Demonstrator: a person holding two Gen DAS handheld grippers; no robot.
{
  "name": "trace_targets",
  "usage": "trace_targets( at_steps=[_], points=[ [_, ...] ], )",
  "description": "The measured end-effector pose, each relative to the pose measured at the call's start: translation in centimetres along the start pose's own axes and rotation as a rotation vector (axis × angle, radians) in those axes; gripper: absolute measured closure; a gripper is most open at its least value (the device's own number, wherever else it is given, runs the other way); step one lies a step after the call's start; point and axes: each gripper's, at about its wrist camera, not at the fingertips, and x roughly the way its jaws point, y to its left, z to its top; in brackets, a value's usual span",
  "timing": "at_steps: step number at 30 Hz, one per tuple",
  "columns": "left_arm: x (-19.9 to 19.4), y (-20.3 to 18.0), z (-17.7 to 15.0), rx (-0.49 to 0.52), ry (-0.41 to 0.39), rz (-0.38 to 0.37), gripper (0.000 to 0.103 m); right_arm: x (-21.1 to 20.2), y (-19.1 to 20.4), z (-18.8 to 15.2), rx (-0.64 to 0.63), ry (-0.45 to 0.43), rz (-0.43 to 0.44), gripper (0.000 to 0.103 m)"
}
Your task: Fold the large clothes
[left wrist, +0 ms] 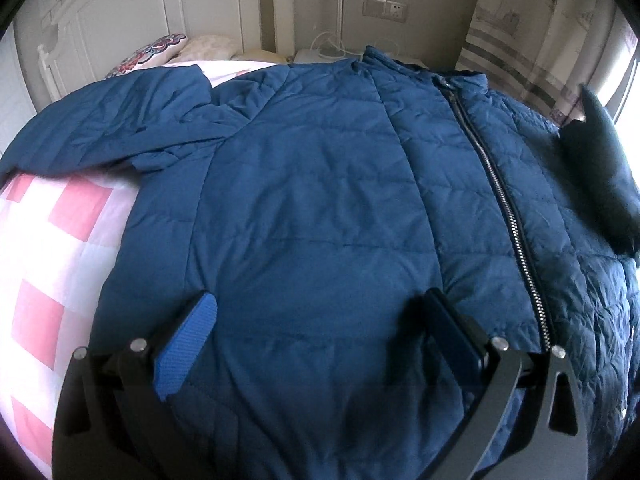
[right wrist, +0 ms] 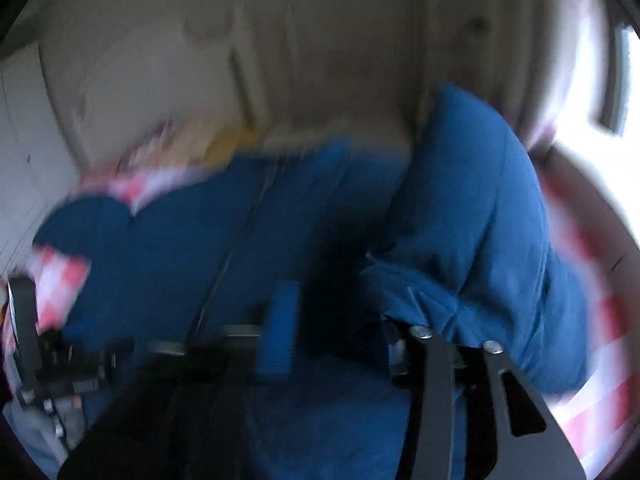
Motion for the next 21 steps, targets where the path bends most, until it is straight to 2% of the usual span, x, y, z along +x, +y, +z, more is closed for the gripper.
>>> trace_targets(
  at_steps=[1,3,4,7,8,10,14,16,17,19,21],
  points=[
    [0.0,0.0,0.0,0.0,0.0,0.0,0.002,0.6,-0.6,-0.9,0.035,0.058,0.046,0.006],
    [0.0,0.0,0.0,0.0,0.0,0.001,0.002,-0.7,-1.9,-2.7,0.091,0.061,0.077,0.006],
    [0.0,0.0,0.0,0.001,0.0,0.001,0.002,-2.0,-2.4,-3.6,0.118,0.036,0.085,0.006],
    [0.0,0.0,0.0,0.001,0.0,0.002,0.002,-7.5,-6.8,-5.3,0.265,-0.128,0.113,0.006],
    [0.0,-0.1,0.0,0.002,-0.001,0.004,0.002,-9.5,-9.4,-5.9,0.349,-0.195,0.107,0.006],
    [-0.1,0.0,-0.1,0.004,-0.003,0.007,0.002,-10.7,-13.3,-7.4,0.508,-0.244,0.104,0.006],
    [-0.3,0.0,-0.1,0.003,-0.007,0.005,0.002,-8.7,-19.8,-7.5,0.758,-0.217,0.174,0.009],
    [-0.3,0.0,-0.1,0.003,-0.008,0.005,0.002,-6.6,-20.2,-7.0,0.814,-0.198,0.203,0.01],
    [-0.3,0.0,-0.1,0.002,-0.009,0.004,0.002,-5.3,-20.0,-6.5,0.835,-0.178,0.179,0.01],
    [-0.3,0.0,-0.1,0.001,-0.012,0.003,0.002,-4.4,-20.0,-5.8,0.857,-0.192,0.152,0.011],
    [-0.3,0.1,-0.1,-0.002,-0.013,-0.001,0.002,-3.9,-20.2,-4.9,0.888,-0.217,0.127,0.021]
  ],
)
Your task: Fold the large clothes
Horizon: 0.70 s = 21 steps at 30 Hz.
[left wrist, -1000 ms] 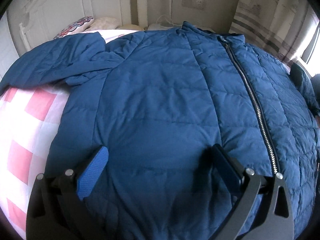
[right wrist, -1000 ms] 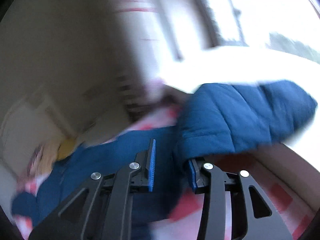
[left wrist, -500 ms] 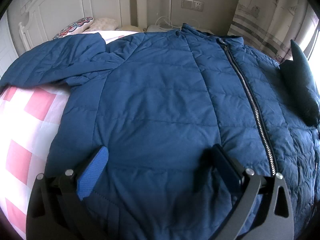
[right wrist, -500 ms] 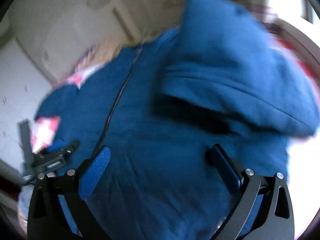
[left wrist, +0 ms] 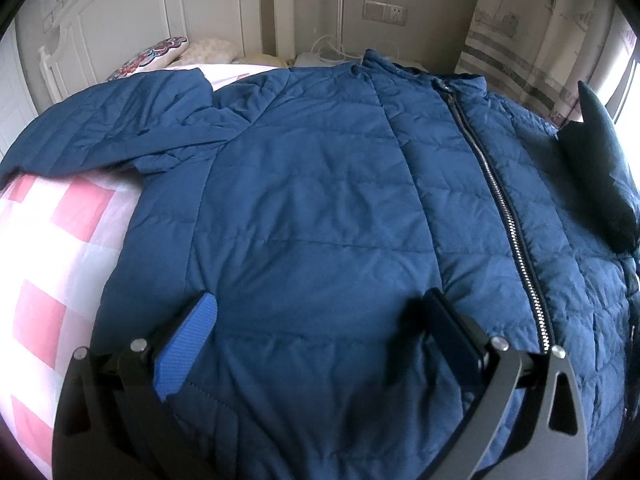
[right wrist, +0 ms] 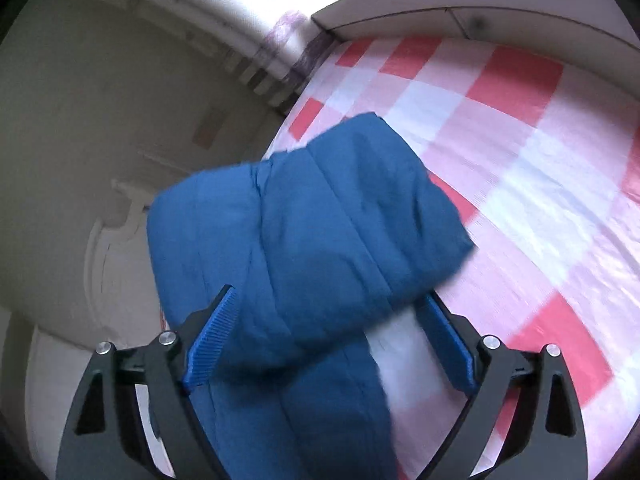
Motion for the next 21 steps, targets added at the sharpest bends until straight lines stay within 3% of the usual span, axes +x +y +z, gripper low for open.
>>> trace_targets(
  at_steps=[2,4,5,8,10,12,13,16,19,21],
  points=[
    [0.0,0.0,0.0,-0.001,0.0,-0.001,0.002,0.3,1.6,-0.3,-0.049,-0.066,-0.028,0.054],
    [0.0,0.0,0.0,-0.003,-0.002,-0.003,0.002,-0.6,4.4,-0.8,-0.165,-0.152,-0.056,0.065],
    [0.0,0.0,0.0,-0.004,-0.004,-0.004,0.002,-1.3,7.5,-1.7,-0.285,-0.221,-0.069,0.067],
    [-0.2,0.3,0.1,-0.019,-0.014,-0.014,0.002,-2.0,16.4,-6.0,-0.583,-0.313,-0.016,0.067],
    [-0.4,0.6,0.0,-0.036,-0.025,-0.021,0.002,-1.0,22.2,-10.0,-0.8,-0.274,0.069,0.066],
    [-0.7,1.1,0.0,-0.062,-0.037,-0.035,0.002,1.2,27.5,-15.1,-1.034,-0.183,0.107,0.066],
    [-0.8,1.4,0.0,-0.076,-0.044,-0.045,0.002,2.3,29.3,-17.2,-1.117,-0.125,0.118,0.065],
    [-1.2,2.2,-0.1,-0.114,-0.06,-0.085,0.002,4.5,32.2,-21.9,-1.239,-0.001,0.195,0.013],
    [-1.4,2.6,-0.1,-0.134,-0.069,-0.122,0.002,3.3,31.5,-22.4,-1.221,0.012,0.276,0.013],
    [-1.7,2.9,-0.2,-0.148,-0.078,-0.157,0.002,1.5,29.7,-20.7,-1.176,-0.041,0.264,0.013]
  ],
)
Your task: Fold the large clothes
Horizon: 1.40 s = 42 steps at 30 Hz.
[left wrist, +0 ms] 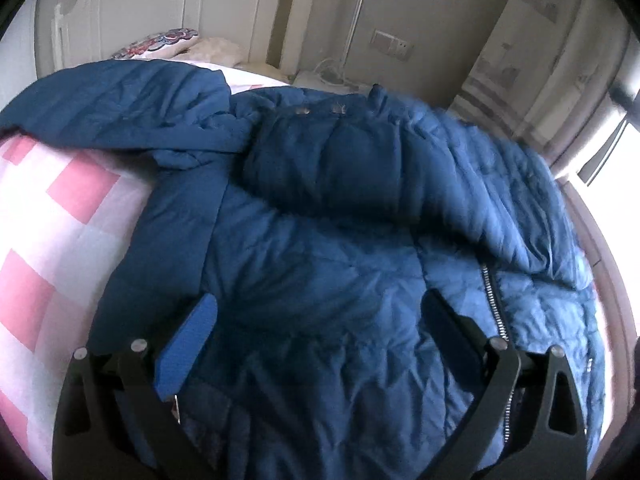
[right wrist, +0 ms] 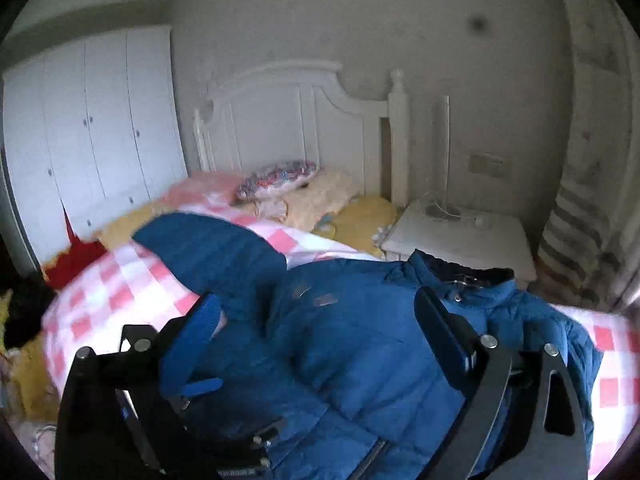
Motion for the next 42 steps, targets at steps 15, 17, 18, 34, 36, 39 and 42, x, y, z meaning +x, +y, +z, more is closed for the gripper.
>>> trace_targets(
  at_steps=[15,17,18,34,36,39,42],
  points=[
    [5.8,2.6,9.2,-0.258,0.078,0.021,0.034,-5.7,-22.5,-16.3,0.664,0.145,-0.368,0.013],
    [7.5,0.8,9.8,-0.188,0.102,0.069,0.055,-5.6,-22.7,-16.6,0.658,0.148,-0.372,0.013],
    [7.8,0.2,10.0,-0.14,0.089,0.102,0.072,-5.7,-22.8,-16.7,0.652,0.145,-0.376,0.013],
    [-1.1,-0.9,7.1,0.14,-0.106,0.185,0.024,-5.6,-21.3,-15.6,0.633,0.131,-0.385,0.012],
    [-2.5,-0.1,6.7,0.116,-0.228,0.408,0.024,-5.7,-21.3,-15.6,0.631,0.128,-0.389,0.012],
    [-5.9,0.9,6.9,-0.032,-0.373,0.36,0.024,-5.7,-21.2,-15.5,0.625,0.124,-0.396,0.012],
    [-4.4,-3.2,6.8,0.187,-0.322,0.348,0.024,-5.6,-21.1,-15.4,0.617,0.127,-0.402,0.012]
  ],
)
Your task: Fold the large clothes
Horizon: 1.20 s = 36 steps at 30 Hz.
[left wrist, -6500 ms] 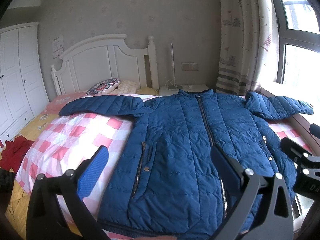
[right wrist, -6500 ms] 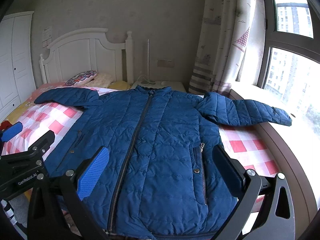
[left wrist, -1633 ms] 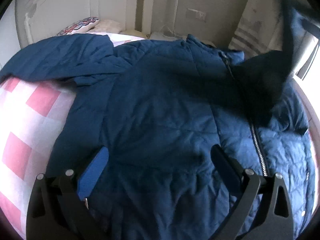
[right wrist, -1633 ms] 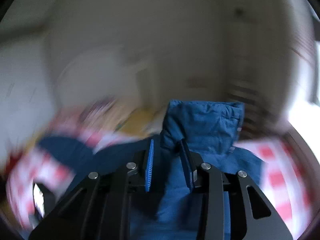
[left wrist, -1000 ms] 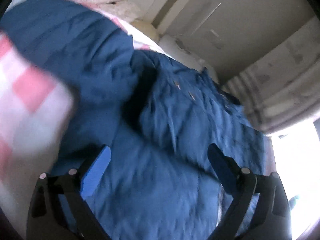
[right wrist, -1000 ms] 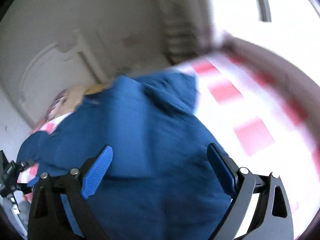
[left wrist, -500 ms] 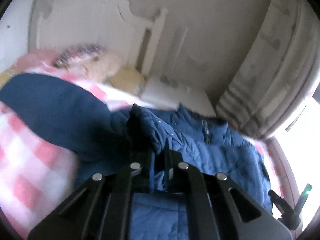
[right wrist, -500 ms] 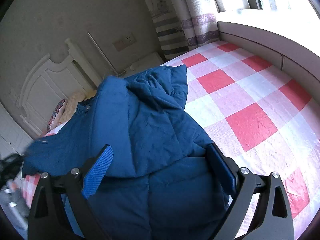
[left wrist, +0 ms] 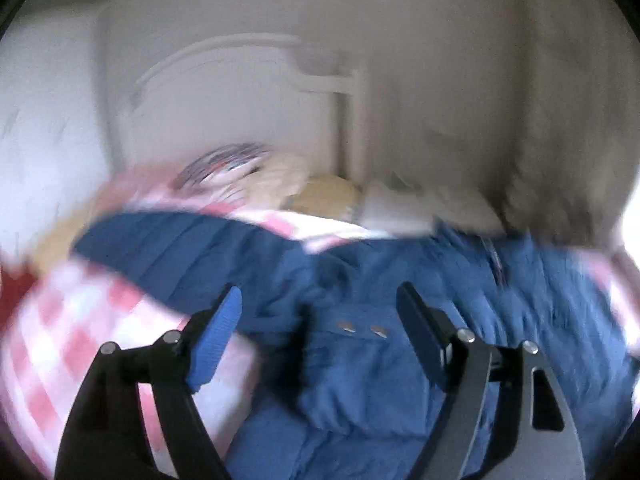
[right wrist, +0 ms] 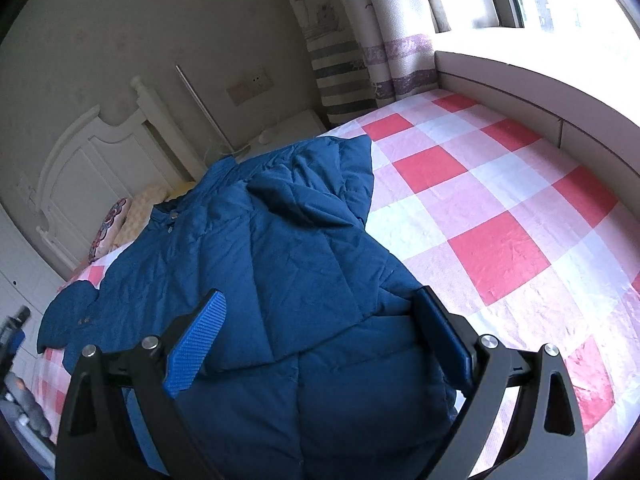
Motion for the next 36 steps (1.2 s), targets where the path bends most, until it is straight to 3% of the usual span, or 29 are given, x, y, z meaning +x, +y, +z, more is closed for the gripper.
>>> trace_targets(
  at_steps=[2,5,6,10,15,19,21,24,27,31,33,34,36],
  points=[
    [2.4,-3.0,-0.8,0.112,0.071,-0.025,0.024,-0.1,0.1,0.0,-0.005,-0.006,-0.002,0.012],
    [9.2,-4.2,-3.6,0.07,0.326,-0.11,0.024,-0.6,0.4,-0.1,-0.025,-0.033,-0.003,0.021],
    [10.1,-4.4,-4.2,0.07,0.342,-0.111,0.023,-0.7,0.6,-0.2,-0.037,-0.039,0.003,0.023],
    [9.7,-5.8,-5.2,0.151,0.281,-0.089,0.02,-0.8,1.2,0.0,-0.06,-0.023,-0.015,0.03],
    [9.7,-5.5,-5.3,0.128,0.289,-0.104,0.015,-0.7,5.9,1.4,-0.197,-0.027,-0.037,0.03],
    [9.9,-5.2,-5.1,0.114,0.288,-0.125,0.011,2.3,11.4,3.9,-0.399,-0.006,-0.082,0.03],
    [10.0,-5.1,-5.0,0.106,0.289,-0.137,0.009,5.6,12.4,4.9,-0.444,0.065,-0.095,0.028],
    [10.0,-5.0,-5.1,0.094,0.29,-0.163,0.004,11.5,10.5,4.8,-0.415,0.25,-0.171,0.025],
    [10.1,-5.0,-5.1,0.092,0.294,-0.174,0.002,10.6,10.0,5.2,-0.367,0.233,-0.136,0.025],
    [10.1,-5.0,-5.1,0.089,0.295,-0.179,0.002,7.8,7.9,6.0,-0.273,0.096,-0.134,0.022],
    [10.1,-5.0,-5.1,0.088,0.294,-0.181,0.002,9.3,6.6,5.4,-0.272,0.154,-0.184,0.019],
    [10.2,-5.0,-5.1,0.087,0.293,-0.182,0.002,10.2,6.1,5.1,-0.267,0.2,-0.167,0.018],
    [10.2,-5.0,-5.2,0.085,0.291,-0.184,0.002,9.5,6.4,5.8,-0.252,0.209,-0.214,0.018]
  ],
)
